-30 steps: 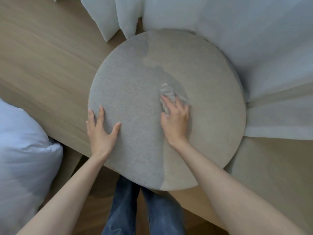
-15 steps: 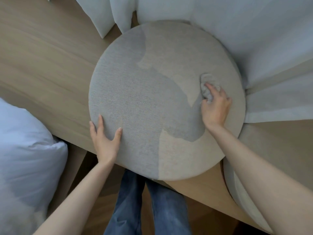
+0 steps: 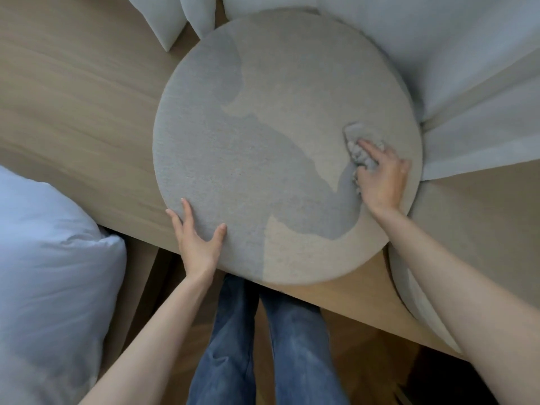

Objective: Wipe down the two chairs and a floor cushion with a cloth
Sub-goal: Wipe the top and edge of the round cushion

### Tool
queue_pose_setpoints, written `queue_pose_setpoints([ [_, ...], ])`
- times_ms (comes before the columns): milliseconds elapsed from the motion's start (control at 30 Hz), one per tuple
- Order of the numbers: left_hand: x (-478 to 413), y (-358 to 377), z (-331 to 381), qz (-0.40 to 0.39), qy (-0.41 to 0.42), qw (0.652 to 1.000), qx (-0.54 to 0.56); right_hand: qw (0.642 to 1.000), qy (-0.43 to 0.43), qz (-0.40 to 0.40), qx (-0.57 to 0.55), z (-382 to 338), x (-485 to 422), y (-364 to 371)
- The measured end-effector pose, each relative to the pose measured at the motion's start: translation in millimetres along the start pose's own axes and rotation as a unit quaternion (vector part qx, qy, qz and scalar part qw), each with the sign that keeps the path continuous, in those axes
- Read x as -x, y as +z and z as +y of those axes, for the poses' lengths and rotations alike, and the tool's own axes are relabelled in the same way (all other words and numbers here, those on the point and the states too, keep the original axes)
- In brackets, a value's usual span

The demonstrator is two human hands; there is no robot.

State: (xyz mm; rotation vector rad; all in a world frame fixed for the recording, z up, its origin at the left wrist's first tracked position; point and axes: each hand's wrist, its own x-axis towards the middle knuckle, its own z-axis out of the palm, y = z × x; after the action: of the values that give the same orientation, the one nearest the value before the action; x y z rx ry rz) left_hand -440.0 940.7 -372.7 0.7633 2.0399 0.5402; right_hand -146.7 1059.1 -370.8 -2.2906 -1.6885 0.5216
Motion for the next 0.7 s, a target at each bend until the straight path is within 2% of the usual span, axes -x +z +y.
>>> queue_pose_setpoints([
  [33,1,0,-2,-0.002,0.006,1.0,-0.005,0.999,0.031,0.018,0.005,9,-5,-7],
  [100,5,-1,-8,-0.009,0.022,1.0,-0.02,1.0,0.021,0.002,-0.007,1,7,-2],
  [333,12,-1,-17,-0.036,0.054,0.996,-0.065,0.979,-0.113,-0.133,-0.103,-77,138,57],
  [400,12,-3,-18,-0.041,0.063,0.995,-0.069,0.964,-0.167,-0.178,-0.1,-72,137,48],
  [467,17,-5,-22,-0.046,0.077,0.993,-0.073,0.965,-0.186,-0.16,-0.095,-59,115,32],
  [500,20,-5,-23,-0.047,0.08,0.993,-0.074,0.975,-0.17,-0.114,-0.09,-49,98,23],
  [567,28,-2,-25,-0.051,0.077,0.993,-0.075,0.995,-0.079,-0.023,-0.063,-26,62,7],
  [633,37,3,-27,-0.054,0.069,0.994,-0.069,0.998,0.005,0.012,-0.055,-15,42,4],
  [700,44,9,-29,-0.054,0.07,0.994,-0.069,0.998,0.027,0.009,-0.056,-27,53,22],
])
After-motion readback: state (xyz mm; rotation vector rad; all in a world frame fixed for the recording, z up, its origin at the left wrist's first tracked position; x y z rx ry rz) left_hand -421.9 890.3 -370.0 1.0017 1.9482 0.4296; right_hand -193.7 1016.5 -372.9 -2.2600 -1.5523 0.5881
